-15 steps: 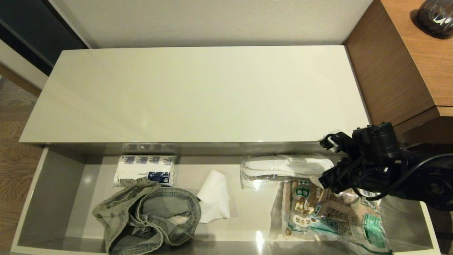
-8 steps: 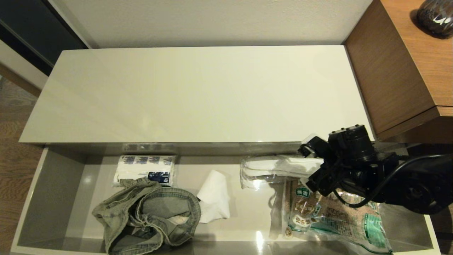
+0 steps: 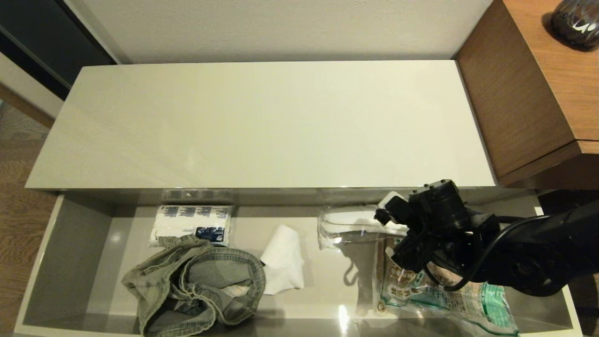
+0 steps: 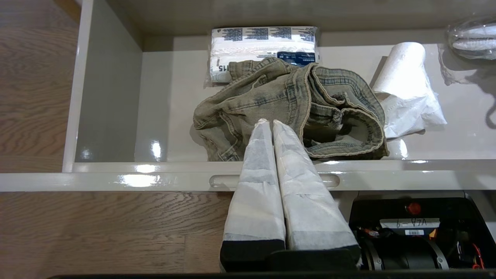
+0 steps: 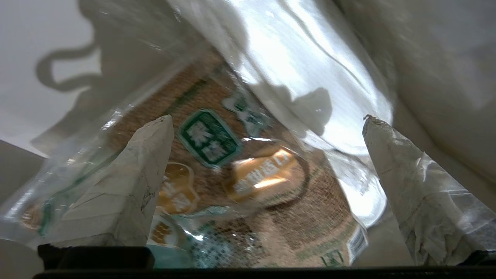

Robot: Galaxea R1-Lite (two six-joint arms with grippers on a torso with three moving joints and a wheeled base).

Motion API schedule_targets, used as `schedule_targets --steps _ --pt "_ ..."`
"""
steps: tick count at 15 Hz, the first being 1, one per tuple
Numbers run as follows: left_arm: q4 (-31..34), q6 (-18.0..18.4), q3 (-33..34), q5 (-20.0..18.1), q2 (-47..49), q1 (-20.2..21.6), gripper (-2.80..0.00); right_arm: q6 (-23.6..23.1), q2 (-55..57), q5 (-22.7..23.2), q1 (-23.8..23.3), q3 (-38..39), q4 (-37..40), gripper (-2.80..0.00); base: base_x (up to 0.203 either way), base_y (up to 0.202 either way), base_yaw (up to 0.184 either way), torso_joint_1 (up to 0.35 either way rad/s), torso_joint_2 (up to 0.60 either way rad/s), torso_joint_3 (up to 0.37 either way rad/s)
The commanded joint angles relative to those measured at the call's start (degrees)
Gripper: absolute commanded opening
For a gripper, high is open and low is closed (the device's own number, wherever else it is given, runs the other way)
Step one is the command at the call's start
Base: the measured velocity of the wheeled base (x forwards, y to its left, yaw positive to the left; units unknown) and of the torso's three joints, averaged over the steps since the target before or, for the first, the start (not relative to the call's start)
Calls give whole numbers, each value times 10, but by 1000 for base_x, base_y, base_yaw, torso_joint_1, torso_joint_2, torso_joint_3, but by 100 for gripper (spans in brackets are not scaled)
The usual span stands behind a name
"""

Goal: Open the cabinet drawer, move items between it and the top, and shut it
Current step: Take out the disposable slippers from the drawer

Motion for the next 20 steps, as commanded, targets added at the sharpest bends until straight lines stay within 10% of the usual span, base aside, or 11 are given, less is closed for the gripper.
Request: schedule_targets --steps 1,20 --pt "0 0 0 1 1 0 -280 -1 18 -2 14 -8 -1 0 0 0 0 0 0 0" --pt "0 0 0 0 1 0 -280 5 68 -69 2 -32 -131 0 0 0 0 0 0 0"
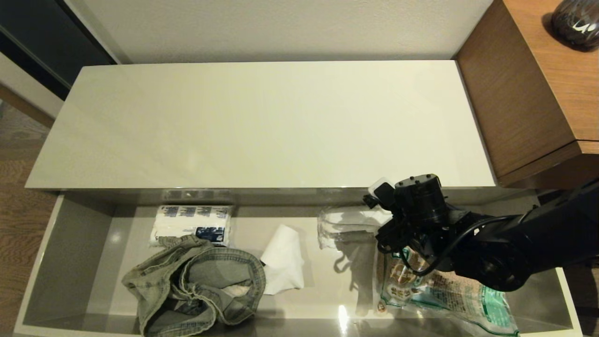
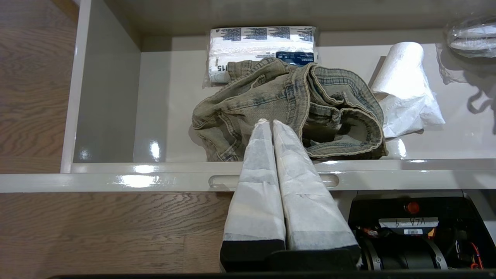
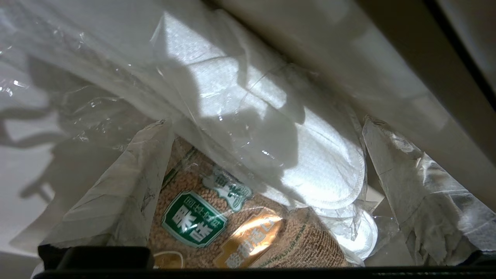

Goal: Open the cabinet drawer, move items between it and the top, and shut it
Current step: Take out the disposable slippers from the drawer

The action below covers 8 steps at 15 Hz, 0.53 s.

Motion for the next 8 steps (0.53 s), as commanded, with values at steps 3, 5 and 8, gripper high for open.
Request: schedule_targets --steps 3,5,8 --pt "0 0 0 0 1 0 -280 -2 28 -15 -3 -3 -39 0 0 0 0 0 0 0" --pt "0 0 0 0 1 0 -280 -1 41 -24 -3 -4 -51 0 0 0 0 0 0 0" --pt "0 0 0 1 1 0 -280 -2 61 -38 -2 -4 -74 0 0 0 0 0 0 0"
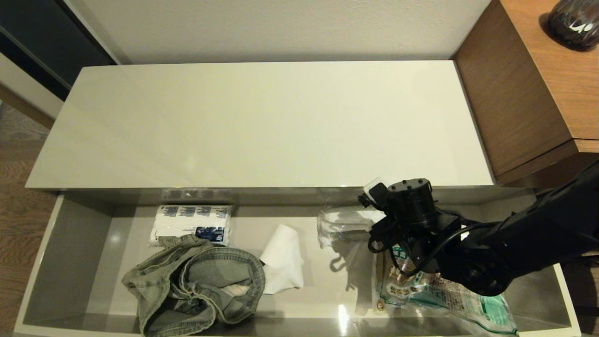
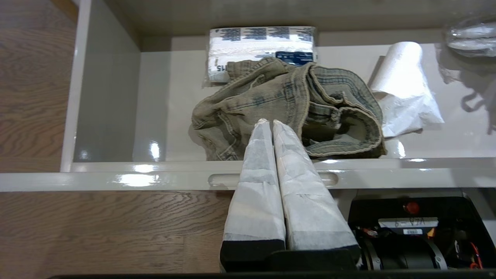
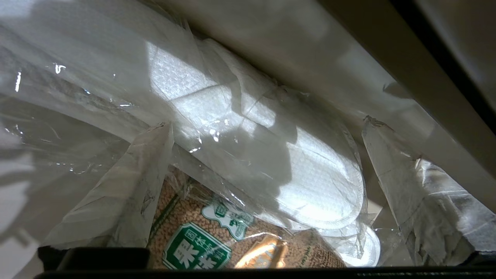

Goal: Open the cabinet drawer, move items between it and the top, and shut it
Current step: Take out the disposable slippers from the drawer

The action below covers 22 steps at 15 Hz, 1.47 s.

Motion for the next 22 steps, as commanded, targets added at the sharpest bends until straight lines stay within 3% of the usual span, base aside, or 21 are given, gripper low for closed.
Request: schedule_targets --steps 1,7,9,22 --pt "0 0 0 0 1 0 -280 -2 17 -7 1 1 -5 0 0 0 0 0 0 0" --pt "0 0 0 1 1 0 -280 -2 39 -73 62 17 -33 0 0 0 0 0 0 0" --pt "0 0 0 0 1 0 -280 -2 39 -77 75 23 -32 0 0 0 0 0 0 0" --pt "0 0 0 0 1 0 -280 0 109 -85 62 17 -127 0 0 0 0 0 0 0"
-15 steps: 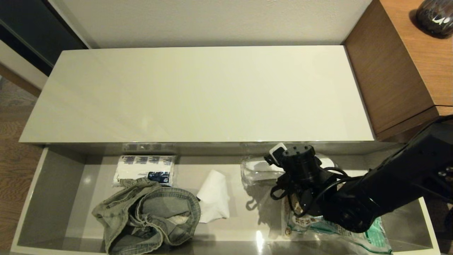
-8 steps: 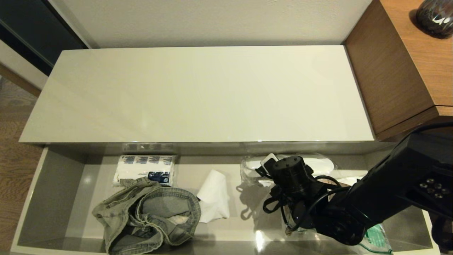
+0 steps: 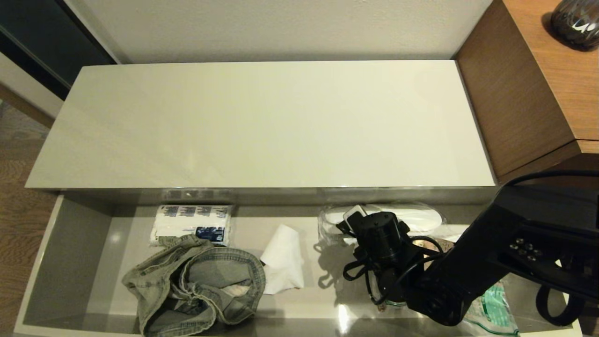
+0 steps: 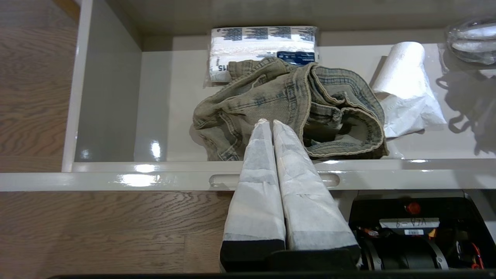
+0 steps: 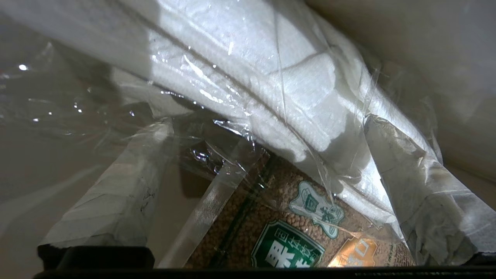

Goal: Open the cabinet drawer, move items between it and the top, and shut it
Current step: Take out the disposable slippers from the drawer

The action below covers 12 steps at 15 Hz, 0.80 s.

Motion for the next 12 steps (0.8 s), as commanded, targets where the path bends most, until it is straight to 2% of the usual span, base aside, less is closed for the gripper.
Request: schedule_targets --steps 1,12 --pt "0 0 0 0 1 0 -280 -2 2 -3 -2 -1 -8 0 0 0 0 0 0 0" --pt "0 0 0 0 1 0 -280 -3 3 0 -32 -18 -10 0 0 0 0 0 0 0"
